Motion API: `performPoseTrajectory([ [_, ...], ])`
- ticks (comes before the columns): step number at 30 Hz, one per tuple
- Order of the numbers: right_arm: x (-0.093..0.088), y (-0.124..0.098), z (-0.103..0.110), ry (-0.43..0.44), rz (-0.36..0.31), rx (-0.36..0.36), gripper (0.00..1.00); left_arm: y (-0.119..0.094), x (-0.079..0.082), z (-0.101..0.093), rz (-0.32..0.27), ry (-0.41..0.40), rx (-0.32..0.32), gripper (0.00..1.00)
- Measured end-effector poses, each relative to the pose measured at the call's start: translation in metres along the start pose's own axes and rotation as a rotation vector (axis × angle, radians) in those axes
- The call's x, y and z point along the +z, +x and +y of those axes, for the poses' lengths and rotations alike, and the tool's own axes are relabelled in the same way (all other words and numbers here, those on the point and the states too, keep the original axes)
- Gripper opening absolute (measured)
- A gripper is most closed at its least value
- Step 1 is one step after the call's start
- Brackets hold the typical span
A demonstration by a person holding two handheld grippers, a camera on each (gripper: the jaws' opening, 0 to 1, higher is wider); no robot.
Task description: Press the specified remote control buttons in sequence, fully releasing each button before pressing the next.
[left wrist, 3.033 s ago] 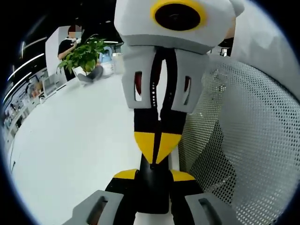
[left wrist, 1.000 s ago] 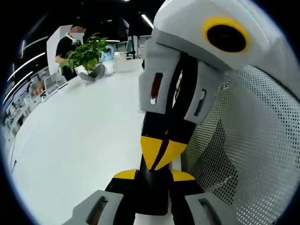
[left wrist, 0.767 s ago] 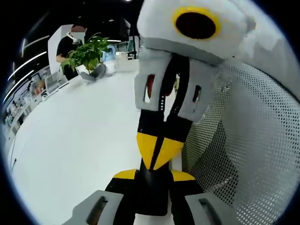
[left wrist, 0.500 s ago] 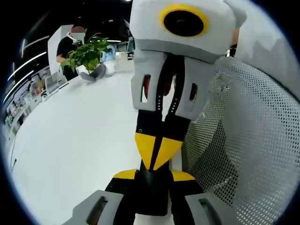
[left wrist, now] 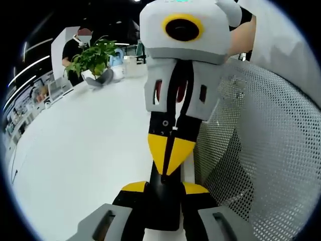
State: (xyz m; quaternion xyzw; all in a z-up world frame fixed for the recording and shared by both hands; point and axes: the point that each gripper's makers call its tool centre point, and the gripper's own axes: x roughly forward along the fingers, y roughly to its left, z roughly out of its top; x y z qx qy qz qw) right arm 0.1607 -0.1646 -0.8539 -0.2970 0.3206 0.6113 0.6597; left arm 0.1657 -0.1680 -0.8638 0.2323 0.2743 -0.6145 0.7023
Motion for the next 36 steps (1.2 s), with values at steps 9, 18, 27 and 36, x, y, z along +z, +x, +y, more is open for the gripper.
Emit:
performPoseTrajectory([
  [9,-0.006,-0.004,0.001,-0.024,0.001,0.011,0.06,0.000,0.000,-0.001,-0.002,-0.001,0.000,0.25],
  [18,-0.012,-0.007,-0.005,0.025,-0.012,0.010,0.21,0.000,0.000,-0.001,-0.003,-0.003,0.000,0.25],
  [27,-0.033,-0.005,-0.004,0.057,0.030,0.028,0.25,0.000,0.000,-0.001,-0.006,-0.006,0.000,0.25],
  [36,-0.030,-0.009,-0.006,0.063,-0.046,0.014,0.24,0.002,0.002,-0.003,-0.008,-0.013,0.001,0.25],
])
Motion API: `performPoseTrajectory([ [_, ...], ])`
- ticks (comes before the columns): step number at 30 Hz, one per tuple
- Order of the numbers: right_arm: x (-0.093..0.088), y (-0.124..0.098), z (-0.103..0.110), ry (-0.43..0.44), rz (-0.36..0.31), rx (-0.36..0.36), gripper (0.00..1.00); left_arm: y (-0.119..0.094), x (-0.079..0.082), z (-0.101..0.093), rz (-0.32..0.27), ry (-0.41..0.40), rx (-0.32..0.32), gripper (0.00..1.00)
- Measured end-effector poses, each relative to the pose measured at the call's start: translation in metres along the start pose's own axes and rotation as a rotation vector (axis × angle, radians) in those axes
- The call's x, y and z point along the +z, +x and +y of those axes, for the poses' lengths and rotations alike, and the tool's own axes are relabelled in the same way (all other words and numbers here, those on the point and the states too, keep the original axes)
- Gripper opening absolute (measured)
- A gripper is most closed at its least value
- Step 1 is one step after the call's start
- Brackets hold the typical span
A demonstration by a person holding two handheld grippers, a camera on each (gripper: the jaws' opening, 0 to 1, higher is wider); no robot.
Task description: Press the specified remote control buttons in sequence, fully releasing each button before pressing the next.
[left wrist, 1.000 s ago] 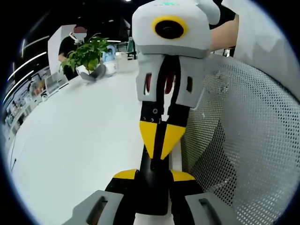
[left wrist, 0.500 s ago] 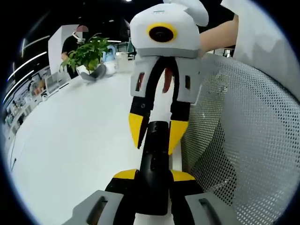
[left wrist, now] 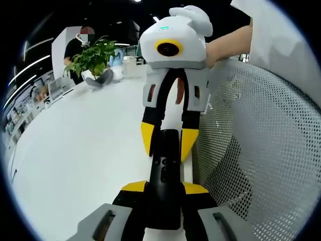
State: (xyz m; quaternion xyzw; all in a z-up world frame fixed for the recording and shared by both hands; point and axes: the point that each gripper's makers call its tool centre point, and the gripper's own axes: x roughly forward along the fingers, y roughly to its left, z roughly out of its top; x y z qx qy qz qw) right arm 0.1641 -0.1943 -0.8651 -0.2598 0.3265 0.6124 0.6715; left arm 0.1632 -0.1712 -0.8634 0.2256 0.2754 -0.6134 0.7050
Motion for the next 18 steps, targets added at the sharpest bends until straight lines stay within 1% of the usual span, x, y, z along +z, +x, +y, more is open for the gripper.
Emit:
performPoseTrajectory([
  [3,0.0003,0.0003,0.0009,-0.022,0.007,-0.011,0.24,0.0006,0.0003,-0.0002,0.006,-0.001,0.007,0.25],
  [4,-0.0001,0.0006,0.0011,-0.032,0.013,-0.015,0.24,0.0009,0.0007,-0.0005,0.018,0.006,0.010,0.25],
  [5,-0.0018,0.0003,0.0007,-0.074,0.035,-0.017,0.23,0.0014,0.0008,-0.0008,0.043,0.003,0.012,0.25],
  [6,-0.0011,0.0006,0.0016,-0.085,0.042,-0.013,0.23,0.0020,0.0014,-0.0007,0.049,0.004,0.013,0.25],
  [8,-0.0008,0.0014,0.0023,-0.101,0.059,-0.014,0.22,0.0014,0.0004,0.0001,0.045,0.004,0.009,0.25],
  [12,-0.0010,0.0007,0.0023,-0.101,0.052,-0.021,0.22,0.0008,0.0007,0.0009,0.039,-0.001,0.012,0.25],
  [13,-0.0009,0.0012,0.0013,-0.103,0.053,-0.023,0.21,0.0013,0.0010,0.0020,0.041,-0.012,0.017,0.25],
  [15,-0.0005,0.0015,0.0012,-0.102,0.050,-0.018,0.21,0.0023,0.0031,0.0038,0.024,-0.053,0.014,0.27],
  [17,0.0003,0.0016,0.0014,-0.090,0.042,-0.013,0.21,0.0024,0.0042,0.0056,0.007,-0.108,0.015,0.30],
  [18,0.0003,0.0019,0.0016,-0.088,0.040,-0.008,0.20,0.0021,0.0045,0.0058,0.007,-0.112,0.013,0.33],
])
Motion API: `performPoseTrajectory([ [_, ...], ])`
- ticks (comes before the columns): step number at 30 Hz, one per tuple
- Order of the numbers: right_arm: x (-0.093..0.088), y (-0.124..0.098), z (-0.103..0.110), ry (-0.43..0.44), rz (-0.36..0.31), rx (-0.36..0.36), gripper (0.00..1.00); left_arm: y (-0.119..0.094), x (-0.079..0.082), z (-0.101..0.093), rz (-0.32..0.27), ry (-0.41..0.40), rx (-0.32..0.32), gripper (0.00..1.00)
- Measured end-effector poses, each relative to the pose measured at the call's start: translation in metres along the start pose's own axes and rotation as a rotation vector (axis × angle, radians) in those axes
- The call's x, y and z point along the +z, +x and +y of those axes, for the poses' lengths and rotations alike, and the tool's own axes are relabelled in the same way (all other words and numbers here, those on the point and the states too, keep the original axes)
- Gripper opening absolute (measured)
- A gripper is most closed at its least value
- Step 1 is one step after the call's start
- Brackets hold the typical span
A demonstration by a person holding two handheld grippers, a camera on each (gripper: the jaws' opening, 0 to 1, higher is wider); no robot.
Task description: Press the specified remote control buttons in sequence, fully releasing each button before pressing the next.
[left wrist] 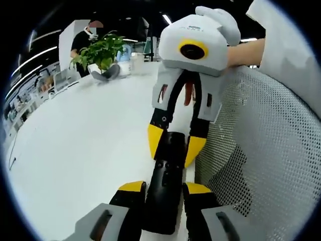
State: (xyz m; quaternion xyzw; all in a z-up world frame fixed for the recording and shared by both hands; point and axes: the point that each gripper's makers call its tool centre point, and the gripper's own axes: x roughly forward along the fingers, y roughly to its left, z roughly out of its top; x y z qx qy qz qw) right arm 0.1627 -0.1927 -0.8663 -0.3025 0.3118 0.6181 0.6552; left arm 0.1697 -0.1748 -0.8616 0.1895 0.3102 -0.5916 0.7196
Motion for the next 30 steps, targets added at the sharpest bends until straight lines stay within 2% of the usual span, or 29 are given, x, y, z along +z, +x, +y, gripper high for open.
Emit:
performPoseTrajectory([
  [4,0.001,0.001,0.000,0.026,-0.012,0.002,0.20,-0.003,-0.001,0.005,0.007,-0.012,0.015,0.39],
  [13,0.003,0.003,-0.003,0.039,-0.020,-0.008,0.21,-0.018,0.011,0.022,-0.048,-0.077,0.072,0.56],
  [15,0.003,0.003,-0.003,0.043,-0.024,-0.008,0.21,-0.025,0.016,0.026,-0.070,-0.079,0.104,0.58],
  [16,0.003,0.003,-0.003,0.045,-0.025,-0.008,0.21,-0.031,0.020,0.032,-0.087,-0.060,0.153,0.60],
  [17,0.003,0.003,-0.004,0.046,-0.026,-0.007,0.21,-0.035,0.022,0.035,-0.089,-0.047,0.174,0.61],
  [19,0.003,0.003,-0.004,0.046,-0.028,-0.008,0.21,-0.041,0.025,0.034,-0.097,-0.049,0.189,0.63],
  [20,0.003,0.003,-0.004,0.045,-0.028,-0.009,0.21,-0.047,0.028,0.037,-0.111,-0.048,0.216,0.63],
  [23,0.003,0.003,-0.003,0.041,-0.028,-0.013,0.21,-0.060,0.036,0.040,-0.161,-0.082,0.269,0.64],
  [27,0.003,0.003,-0.003,0.032,-0.026,-0.017,0.21,-0.078,0.044,0.038,-0.232,-0.105,0.327,0.67],
  [30,0.003,0.003,-0.002,0.031,-0.027,-0.023,0.21,-0.088,0.042,0.035,-0.239,-0.104,0.368,0.69],
])
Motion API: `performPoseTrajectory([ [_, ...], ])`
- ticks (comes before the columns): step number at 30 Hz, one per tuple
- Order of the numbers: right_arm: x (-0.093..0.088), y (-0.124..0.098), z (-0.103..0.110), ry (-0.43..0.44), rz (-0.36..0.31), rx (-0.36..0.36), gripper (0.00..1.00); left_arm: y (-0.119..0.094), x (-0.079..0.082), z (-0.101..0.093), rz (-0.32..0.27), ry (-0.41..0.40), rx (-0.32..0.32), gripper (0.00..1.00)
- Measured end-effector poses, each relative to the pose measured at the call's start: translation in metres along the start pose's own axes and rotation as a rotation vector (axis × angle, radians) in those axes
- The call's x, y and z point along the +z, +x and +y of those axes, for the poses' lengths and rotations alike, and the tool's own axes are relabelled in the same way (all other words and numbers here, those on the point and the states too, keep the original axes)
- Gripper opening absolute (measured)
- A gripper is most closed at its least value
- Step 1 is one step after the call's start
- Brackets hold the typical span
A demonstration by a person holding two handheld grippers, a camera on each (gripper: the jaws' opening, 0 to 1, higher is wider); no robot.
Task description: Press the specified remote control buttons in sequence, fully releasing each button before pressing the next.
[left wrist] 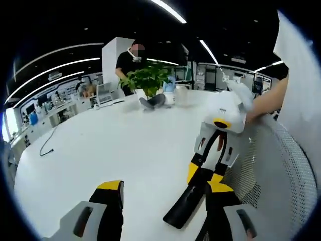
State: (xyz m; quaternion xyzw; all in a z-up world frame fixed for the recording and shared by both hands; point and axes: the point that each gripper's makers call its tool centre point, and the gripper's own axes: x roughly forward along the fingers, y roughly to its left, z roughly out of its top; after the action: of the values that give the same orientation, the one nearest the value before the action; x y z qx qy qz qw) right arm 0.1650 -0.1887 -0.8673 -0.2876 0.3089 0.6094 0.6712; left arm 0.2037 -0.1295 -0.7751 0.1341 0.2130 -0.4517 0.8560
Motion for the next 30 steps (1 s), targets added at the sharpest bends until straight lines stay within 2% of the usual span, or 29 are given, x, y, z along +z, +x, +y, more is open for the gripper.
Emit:
performPoseTrajectory([
  [2,0.000,0.000,0.000,0.000,0.000,-0.004,0.21,-0.007,0.003,-0.001,-0.016,-0.003,0.019,0.71],
  [4,0.000,0.000,0.000,0.004,-0.004,-0.006,0.21,-0.013,0.006,0.003,-0.036,-0.004,0.065,0.72],
  [6,0.000,0.000,0.000,0.010,-0.010,-0.009,0.21,-0.019,0.007,0.003,-0.035,-0.017,0.090,0.74],
  [13,0.000,0.000,0.000,0.013,-0.011,-0.013,0.21,-0.041,0.017,0.017,-0.108,-0.044,0.252,0.79],
  [15,0.000,0.000,0.000,0.015,-0.012,-0.015,0.21,-0.050,0.019,0.025,-0.147,-0.068,0.315,0.84],
  [18,0.000,-0.001,0.000,0.019,-0.014,-0.016,0.21,-0.062,0.022,0.032,-0.211,-0.119,0.371,0.92],
  [21,-0.001,-0.001,0.000,0.023,-0.016,-0.019,0.21,-0.071,0.024,0.039,-0.276,-0.131,0.434,1.00],
  [28,-0.001,-0.001,0.001,0.034,-0.012,-0.026,0.21,-0.082,0.034,0.045,-0.399,-0.168,0.483,1.00],
  [30,0.000,0.000,0.001,0.044,-0.010,-0.027,0.21,-0.084,0.032,0.048,-0.403,-0.182,0.493,1.00],
])
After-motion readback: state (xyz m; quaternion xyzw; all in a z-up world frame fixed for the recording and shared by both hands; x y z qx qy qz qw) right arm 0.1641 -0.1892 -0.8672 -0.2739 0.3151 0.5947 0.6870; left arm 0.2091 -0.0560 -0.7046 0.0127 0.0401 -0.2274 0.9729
